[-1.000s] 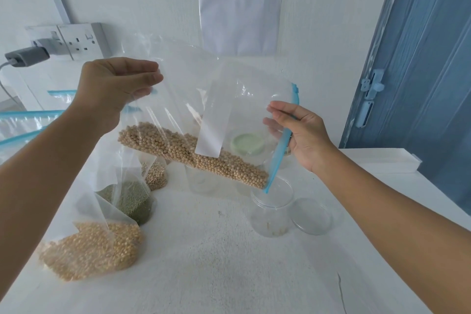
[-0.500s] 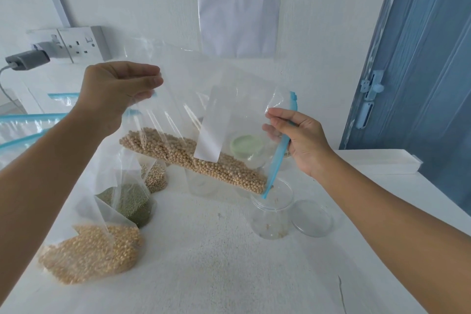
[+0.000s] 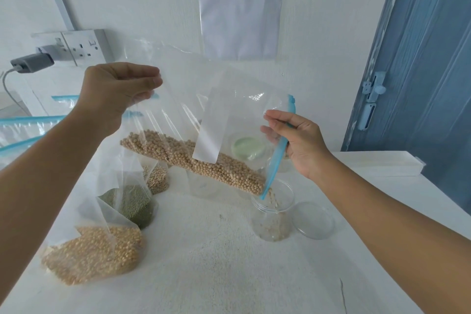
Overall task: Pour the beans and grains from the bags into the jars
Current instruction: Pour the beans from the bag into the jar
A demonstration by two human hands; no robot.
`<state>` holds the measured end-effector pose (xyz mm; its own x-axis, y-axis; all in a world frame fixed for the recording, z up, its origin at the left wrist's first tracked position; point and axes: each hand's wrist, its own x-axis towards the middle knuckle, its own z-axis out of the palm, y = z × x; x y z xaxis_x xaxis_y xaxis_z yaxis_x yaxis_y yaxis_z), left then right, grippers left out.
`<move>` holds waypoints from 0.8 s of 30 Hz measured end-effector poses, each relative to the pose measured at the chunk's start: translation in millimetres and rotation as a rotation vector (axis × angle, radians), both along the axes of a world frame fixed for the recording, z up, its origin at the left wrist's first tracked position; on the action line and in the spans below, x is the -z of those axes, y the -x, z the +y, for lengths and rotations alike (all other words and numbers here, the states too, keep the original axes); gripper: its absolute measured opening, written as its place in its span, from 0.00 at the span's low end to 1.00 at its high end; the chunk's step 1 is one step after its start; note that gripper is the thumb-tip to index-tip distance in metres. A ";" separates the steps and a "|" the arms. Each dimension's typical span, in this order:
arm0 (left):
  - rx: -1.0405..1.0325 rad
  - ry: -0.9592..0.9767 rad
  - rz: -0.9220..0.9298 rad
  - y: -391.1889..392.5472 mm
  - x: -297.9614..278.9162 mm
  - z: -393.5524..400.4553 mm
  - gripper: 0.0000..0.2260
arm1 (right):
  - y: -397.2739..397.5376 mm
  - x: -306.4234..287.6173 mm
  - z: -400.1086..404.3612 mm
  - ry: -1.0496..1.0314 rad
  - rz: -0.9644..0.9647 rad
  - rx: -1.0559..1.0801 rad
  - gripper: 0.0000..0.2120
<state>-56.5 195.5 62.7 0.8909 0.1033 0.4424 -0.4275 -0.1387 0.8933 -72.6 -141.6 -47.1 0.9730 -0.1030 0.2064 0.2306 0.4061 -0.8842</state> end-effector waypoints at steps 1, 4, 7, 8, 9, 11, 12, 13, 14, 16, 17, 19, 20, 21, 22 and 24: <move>0.001 0.000 -0.002 0.4 -0.8 -0.3 0.07 | -0.4 0.2 0.2 0.000 -0.002 0.000 0.09; -0.001 0.001 -0.007 0.7 -3.0 -1.1 0.07 | -0.9 0.2 0.1 0.013 -0.003 0.000 0.10; 0.004 -0.001 -0.010 0.8 -3.9 -1.4 0.07 | -1.7 1.0 -0.8 0.008 0.003 0.003 0.10; 0.006 -0.001 -0.009 0.8 -3.8 -1.5 0.07 | -1.8 1.3 -1.3 0.008 0.004 0.004 0.10; 0.009 -0.002 -0.008 0.6 -3.5 -1.7 0.07 | -2.0 1.8 -1.4 0.012 0.007 0.002 0.10; 0.011 -0.003 -0.008 0.8 -2.7 -2.7 0.07 | -2.5 3.2 -1.8 0.018 0.014 -0.005 0.10; 0.012 0.001 -0.007 0.8 -2.5 -3.1 0.07 | -2.5 3.5 -1.9 0.013 0.017 -0.005 0.10; 0.013 0.005 -0.004 0.6 -2.5 -3.4 0.07 | -2.7 3.5 -2.0 0.009 0.019 -0.004 0.10; 0.017 0.004 -0.002 0.8 -2.7 -3.8 0.07 | -2.9 3.4 -2.2 0.010 0.020 -0.004 0.10; 0.026 -0.005 -0.003 1.5 -3.3 -4.8 0.07 | -3.4 3.3 -2.6 0.013 0.018 -0.002 0.10; 0.026 -0.007 -0.004 1.6 -3.6 -5.1 0.07 | -3.7 3.0 -2.8 0.008 0.016 0.001 0.10; 0.023 -0.009 -0.009 1.6 -3.9 -5.2 0.07 | -4.4 2.3 -3.0 0.004 0.015 0.004 0.10; 0.022 -0.010 -0.010 1.7 -3.9 -5.1 0.07 | -4.6 2.1 -2.8 0.007 0.014 0.003 0.10; 0.022 -0.008 -0.010 1.5 -3.8 -4.9 0.07 | -4.7 2.3 -2.4 0.008 0.013 0.003 0.10; 0.023 -0.006 -0.010 1.3 -3.7 -4.7 0.07 | -4.8 2.3 -2.0 0.004 0.014 0.003 0.10; 0.025 0.001 -0.007 1.1 -3.6 -4.2 0.07 | -5.3 2.4 -1.6 0.005 0.015 0.000 0.10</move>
